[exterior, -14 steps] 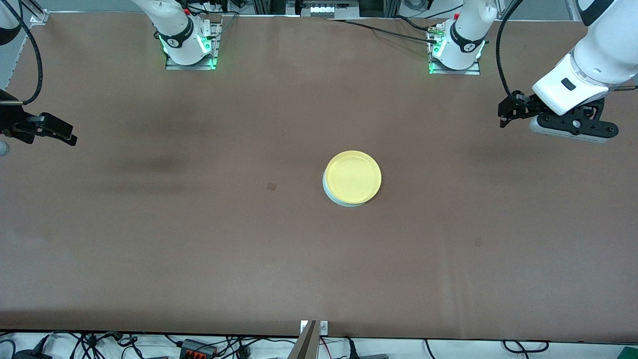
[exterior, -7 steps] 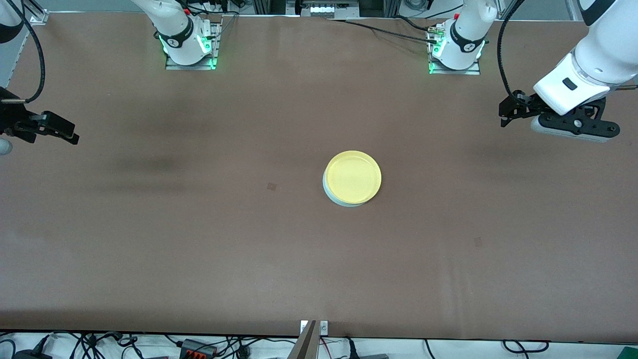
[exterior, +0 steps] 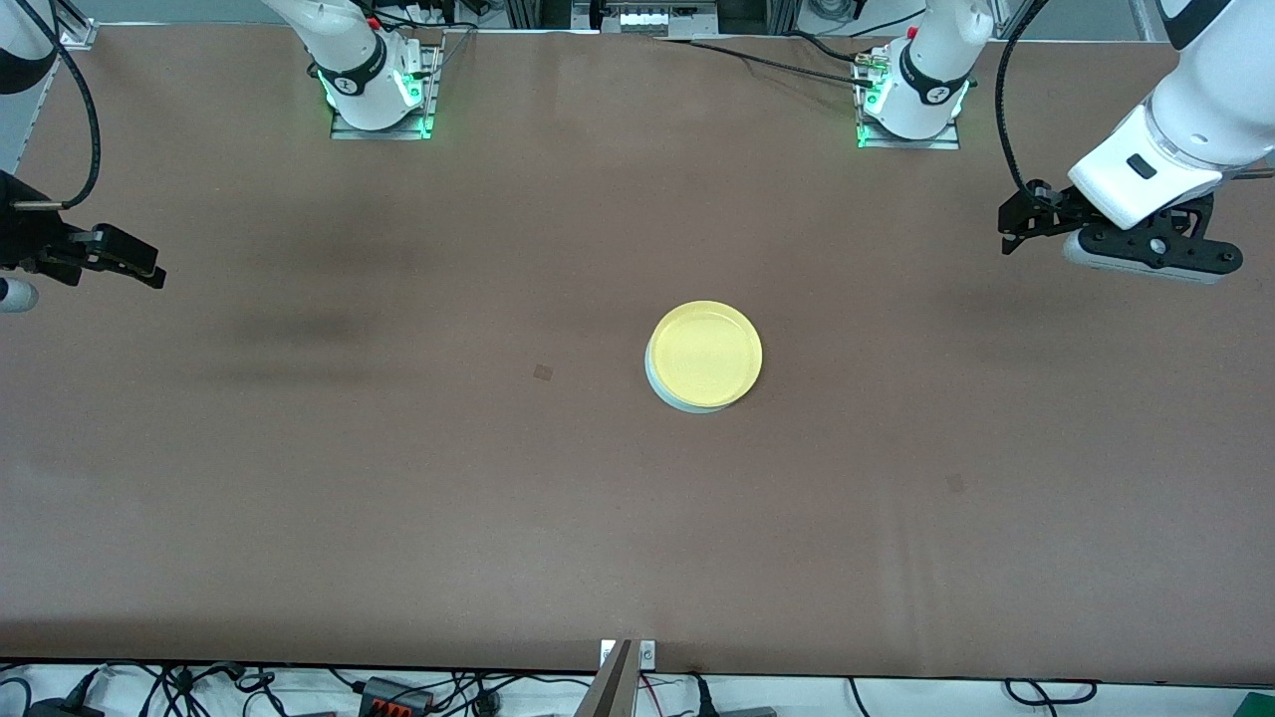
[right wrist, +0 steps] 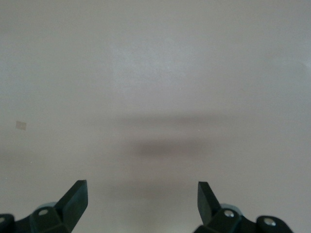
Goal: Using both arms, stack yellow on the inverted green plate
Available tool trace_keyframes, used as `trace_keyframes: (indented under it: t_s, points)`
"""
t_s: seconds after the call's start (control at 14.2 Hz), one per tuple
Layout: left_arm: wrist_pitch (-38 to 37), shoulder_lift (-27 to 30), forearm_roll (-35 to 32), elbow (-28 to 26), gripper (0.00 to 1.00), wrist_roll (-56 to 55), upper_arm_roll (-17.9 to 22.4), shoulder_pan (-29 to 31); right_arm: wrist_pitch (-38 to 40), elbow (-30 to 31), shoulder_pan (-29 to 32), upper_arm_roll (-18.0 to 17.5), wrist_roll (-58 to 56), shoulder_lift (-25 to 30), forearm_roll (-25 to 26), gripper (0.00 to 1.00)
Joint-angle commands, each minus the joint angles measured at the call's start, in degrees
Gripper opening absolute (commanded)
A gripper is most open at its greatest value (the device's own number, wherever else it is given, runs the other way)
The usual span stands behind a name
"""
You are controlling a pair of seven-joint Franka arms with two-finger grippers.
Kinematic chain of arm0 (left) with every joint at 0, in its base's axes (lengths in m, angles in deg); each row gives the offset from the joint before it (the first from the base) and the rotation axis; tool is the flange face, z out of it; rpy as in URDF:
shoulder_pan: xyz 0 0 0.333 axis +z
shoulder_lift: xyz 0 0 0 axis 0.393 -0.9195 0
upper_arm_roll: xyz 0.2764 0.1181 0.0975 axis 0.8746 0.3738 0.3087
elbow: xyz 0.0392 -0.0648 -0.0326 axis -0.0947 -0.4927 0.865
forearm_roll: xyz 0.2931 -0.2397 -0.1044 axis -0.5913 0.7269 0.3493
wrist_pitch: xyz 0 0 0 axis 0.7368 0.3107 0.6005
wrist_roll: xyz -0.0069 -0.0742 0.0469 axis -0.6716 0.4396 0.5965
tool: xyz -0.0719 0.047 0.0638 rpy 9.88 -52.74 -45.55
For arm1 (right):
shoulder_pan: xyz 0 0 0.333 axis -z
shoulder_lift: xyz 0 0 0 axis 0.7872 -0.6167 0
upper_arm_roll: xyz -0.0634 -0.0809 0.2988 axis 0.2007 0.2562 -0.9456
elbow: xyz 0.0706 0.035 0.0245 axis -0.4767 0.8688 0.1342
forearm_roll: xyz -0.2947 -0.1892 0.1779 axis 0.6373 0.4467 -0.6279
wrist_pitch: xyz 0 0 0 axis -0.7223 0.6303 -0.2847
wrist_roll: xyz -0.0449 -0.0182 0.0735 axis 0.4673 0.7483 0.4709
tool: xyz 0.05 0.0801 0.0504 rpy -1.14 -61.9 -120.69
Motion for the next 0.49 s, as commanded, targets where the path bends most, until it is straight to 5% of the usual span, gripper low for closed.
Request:
trace_keyframes:
  t_s: [0.0,0.42]
  points:
    - [-1.2,-0.6,-1.0,1.7,1.0,-0.2,-0.2,0.4,-0.5,1.5,0.3,-0.2,-0.4,1.4,0.5,1.0]
    - [-1.3,-0.6,-1.0,1.6,1.0,-0.2,-0.1,0.7,-0.7,1.2,0.4,-0.2,-0.4,1.2,0.5,1.0]
